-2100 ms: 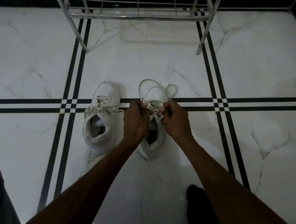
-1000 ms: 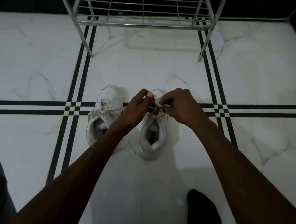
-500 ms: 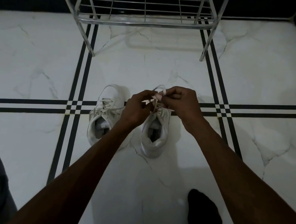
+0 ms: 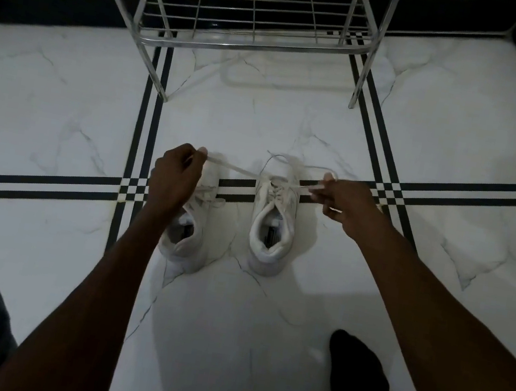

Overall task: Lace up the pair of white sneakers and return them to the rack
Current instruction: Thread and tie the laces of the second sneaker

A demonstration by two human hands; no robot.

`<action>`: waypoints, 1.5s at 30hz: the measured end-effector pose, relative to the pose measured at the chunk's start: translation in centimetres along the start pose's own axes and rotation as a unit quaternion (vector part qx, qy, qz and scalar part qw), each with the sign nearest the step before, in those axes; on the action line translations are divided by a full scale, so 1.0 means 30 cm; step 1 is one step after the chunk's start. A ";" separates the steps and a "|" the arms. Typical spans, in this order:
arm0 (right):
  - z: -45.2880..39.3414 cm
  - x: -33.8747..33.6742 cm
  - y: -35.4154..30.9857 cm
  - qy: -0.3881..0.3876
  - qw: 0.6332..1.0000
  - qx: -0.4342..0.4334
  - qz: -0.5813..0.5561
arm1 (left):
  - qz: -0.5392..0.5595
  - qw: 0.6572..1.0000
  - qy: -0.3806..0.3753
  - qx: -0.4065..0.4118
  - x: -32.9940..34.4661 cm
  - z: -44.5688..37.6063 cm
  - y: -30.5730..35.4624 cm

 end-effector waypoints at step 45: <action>0.044 0.118 0.048 -0.113 0.860 -0.259 0.425 | -0.049 0.991 -0.107 0.071 0.355 0.110 0.088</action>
Point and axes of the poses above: each hand's wrist, its own z-axis away from the middle knuckle, its own x-axis out of the palm, y = z × x, the point moved 9 cm from there along -z, towards the middle knuckle, and after that the axes turned 13 degrees about -z, right-handed, at the moved point
